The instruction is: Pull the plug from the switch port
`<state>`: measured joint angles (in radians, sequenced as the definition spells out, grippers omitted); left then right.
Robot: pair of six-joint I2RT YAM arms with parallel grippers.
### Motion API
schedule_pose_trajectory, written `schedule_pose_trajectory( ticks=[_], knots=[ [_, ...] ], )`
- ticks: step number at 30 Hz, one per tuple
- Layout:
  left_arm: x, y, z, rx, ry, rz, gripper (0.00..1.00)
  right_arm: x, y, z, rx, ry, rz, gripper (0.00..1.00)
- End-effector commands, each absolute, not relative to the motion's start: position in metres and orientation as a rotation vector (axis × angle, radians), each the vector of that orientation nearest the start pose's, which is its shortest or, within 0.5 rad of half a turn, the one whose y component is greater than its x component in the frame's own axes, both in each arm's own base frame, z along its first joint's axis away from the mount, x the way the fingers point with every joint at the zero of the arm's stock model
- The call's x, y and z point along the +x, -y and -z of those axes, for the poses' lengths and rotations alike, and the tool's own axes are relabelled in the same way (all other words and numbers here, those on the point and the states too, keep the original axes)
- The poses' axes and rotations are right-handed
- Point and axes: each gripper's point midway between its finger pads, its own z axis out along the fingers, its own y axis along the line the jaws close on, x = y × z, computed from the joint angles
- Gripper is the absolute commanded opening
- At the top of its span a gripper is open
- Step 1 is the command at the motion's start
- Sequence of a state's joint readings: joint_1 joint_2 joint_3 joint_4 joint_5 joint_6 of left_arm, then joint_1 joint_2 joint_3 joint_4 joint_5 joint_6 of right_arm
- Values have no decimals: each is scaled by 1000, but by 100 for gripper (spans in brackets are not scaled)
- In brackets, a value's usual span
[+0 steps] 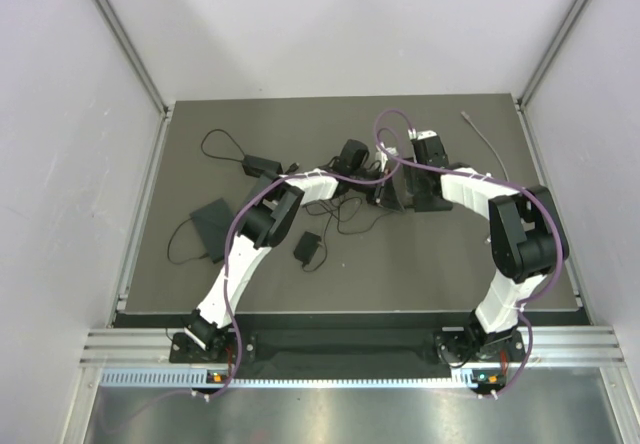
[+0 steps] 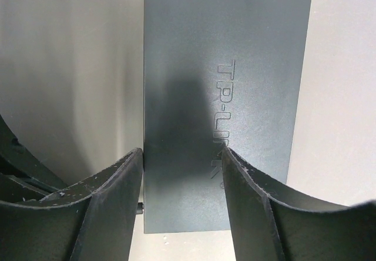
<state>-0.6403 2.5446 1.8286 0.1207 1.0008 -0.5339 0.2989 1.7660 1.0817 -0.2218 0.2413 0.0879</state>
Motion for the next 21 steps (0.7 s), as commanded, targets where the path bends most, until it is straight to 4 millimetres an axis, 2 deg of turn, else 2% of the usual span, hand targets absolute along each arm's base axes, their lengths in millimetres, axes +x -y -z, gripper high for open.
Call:
schedule_pose_trajectory(
  ticks=[1, 6, 9, 11, 12, 14, 15, 18, 21],
  knots=[
    [368, 455, -30, 740, -2241, 1713, 0, 397, -75, -30, -154, -2518, 191, 55],
    [364, 447, -32, 738, -2227, 1749, 0, 397, -64, -33, -173, -2515, 282, 57],
    [371, 441, -29, 687, -2244, 1743, 0, 395, -56, -34, -195, -2504, 367, 57],
    [375, 437, -36, 678, -2182, 1765, 0, 396, -55, -35, -202, -2496, 394, 57],
    [377, 433, -48, 625, -2168, 1821, 0, 396, -55, -35, -210, -2493, 403, 57],
    [368, 427, -59, 610, -2098, 1914, 0, 396, -53, -34, -215, -2488, 432, 57],
    [372, 424, -78, 589, -2017, 1964, 0, 396, -54, -34, -229, -2485, 444, 57],
    [377, 415, -84, 534, -1975, 2019, 0, 397, -54, -33, -233, -2481, 445, 57],
    [381, 416, -76, 537, -1987, 1979, 0, 397, -58, -33, -242, -2471, 433, 57]
  ],
)
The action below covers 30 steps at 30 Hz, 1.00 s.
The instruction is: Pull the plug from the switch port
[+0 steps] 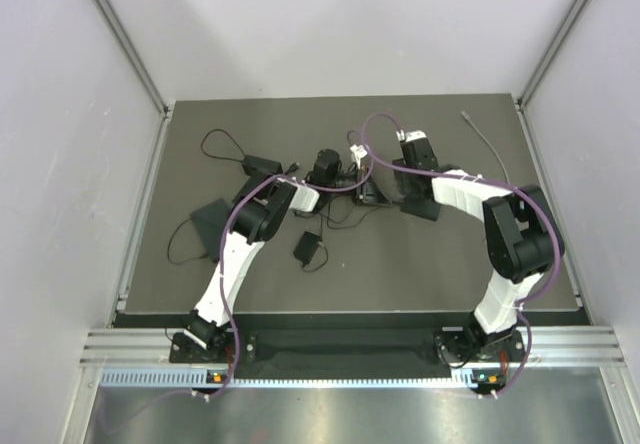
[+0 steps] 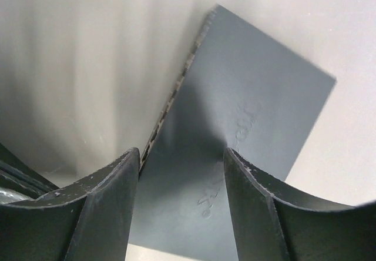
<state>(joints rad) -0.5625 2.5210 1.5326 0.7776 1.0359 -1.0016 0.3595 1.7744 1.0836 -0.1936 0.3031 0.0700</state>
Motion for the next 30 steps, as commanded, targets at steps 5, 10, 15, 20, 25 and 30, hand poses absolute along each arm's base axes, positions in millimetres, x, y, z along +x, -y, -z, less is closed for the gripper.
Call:
schedule_pose_trajectory(
  ticks=[5, 10, 15, 20, 25, 30],
  knots=[
    [375, 436, -58, 636, -2134, 1778, 0, 394, -79, -28, -264, -2511, 291, 62],
    [368, 449, -51, 673, -2136, 1795, 0, 386, -90, -54, -102, -2495, 179, 75],
    [359, 457, -51, 707, -2132, 1818, 0, 377, -106, -72, 2, -2516, 44, 78],
    [354, 461, -51, 725, -2127, 1837, 0, 364, -103, -67, 40, -2556, 88, 72],
    [352, 464, -55, 742, -2115, 1850, 0, 362, -101, -61, 26, -2572, 122, 66],
    [352, 464, -54, 736, -2119, 1855, 0, 357, -90, -56, 8, -2584, 219, 60]
  ],
)
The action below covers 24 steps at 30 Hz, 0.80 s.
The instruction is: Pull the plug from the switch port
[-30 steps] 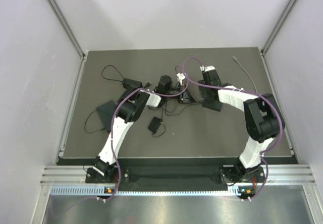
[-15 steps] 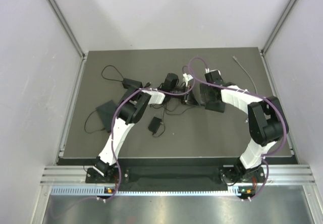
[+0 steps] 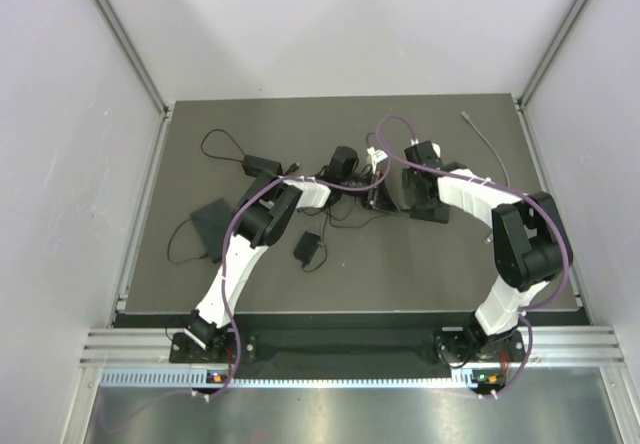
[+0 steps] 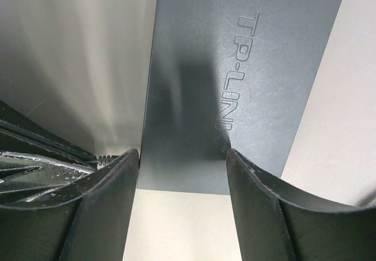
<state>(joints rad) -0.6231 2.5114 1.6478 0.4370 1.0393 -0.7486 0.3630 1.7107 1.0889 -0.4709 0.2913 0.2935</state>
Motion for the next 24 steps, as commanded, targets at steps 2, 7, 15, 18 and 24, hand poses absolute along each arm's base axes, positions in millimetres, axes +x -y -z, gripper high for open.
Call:
schedule_pose_trajectory(
  ticks=[2, 7, 15, 18, 24],
  knots=[
    [354, 462, -52, 719, -2128, 1854, 0, 352, -82, -52, -4, -2591, 270, 60],
    [362, 458, -49, 667, -2152, 1838, 0, 336, -54, -37, -46, -2604, 462, 55],
    [372, 445, -48, 597, -2158, 1850, 0, 328, -25, -35, -69, -2555, 670, 52],
    [375, 440, -49, 581, -2160, 1851, 0, 328, -25, -38, -65, -2536, 636, 50],
    [385, 425, -46, 528, -2169, 1834, 0, 329, -17, -43, -46, -2512, 647, 40]
  ],
)
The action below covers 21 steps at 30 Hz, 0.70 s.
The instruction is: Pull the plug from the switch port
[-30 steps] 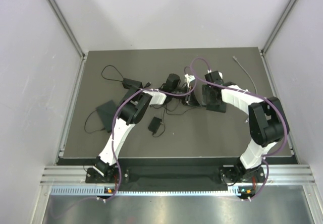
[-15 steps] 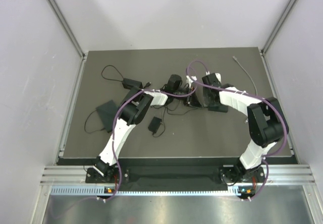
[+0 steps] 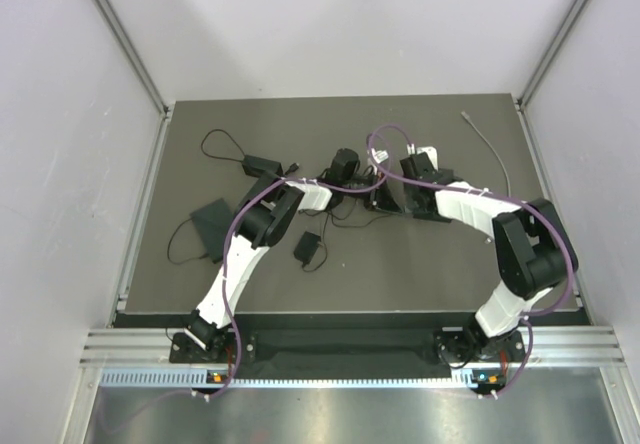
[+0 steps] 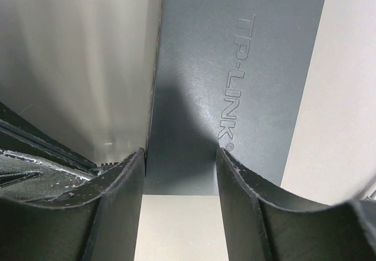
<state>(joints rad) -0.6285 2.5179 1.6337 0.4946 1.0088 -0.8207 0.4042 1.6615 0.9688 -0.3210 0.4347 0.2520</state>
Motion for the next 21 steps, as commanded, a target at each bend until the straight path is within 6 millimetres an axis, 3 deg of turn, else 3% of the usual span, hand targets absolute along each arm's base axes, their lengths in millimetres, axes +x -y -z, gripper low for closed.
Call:
schedule_pose_trajectory(
  ticks=[1, 5, 6, 8, 13, 17, 21],
  knots=[
    [389, 421, -48, 518, -2159, 1832, 0, 329, -16, -42, -47, -2514, 648, 38],
    [394, 415, -42, 479, -2180, 1820, 0, 331, -16, -42, -59, -2509, 653, 37],
    [396, 414, -41, 471, -2187, 1814, 0, 331, -17, -41, -63, -2513, 649, 26],
    [397, 413, -40, 473, -2185, 1810, 0, 331, -20, -42, -77, -2511, 635, 22],
    [381, 426, -61, 580, -2106, 1861, 0, 339, -46, -52, -94, -2463, 414, 37],
    [372, 429, -73, 624, -2050, 1887, 0, 351, -63, -91, -66, -2377, 265, 45],
    [367, 430, -101, 644, -1904, 1965, 0, 359, -92, -121, -31, -2333, 49, 57]
  ],
)
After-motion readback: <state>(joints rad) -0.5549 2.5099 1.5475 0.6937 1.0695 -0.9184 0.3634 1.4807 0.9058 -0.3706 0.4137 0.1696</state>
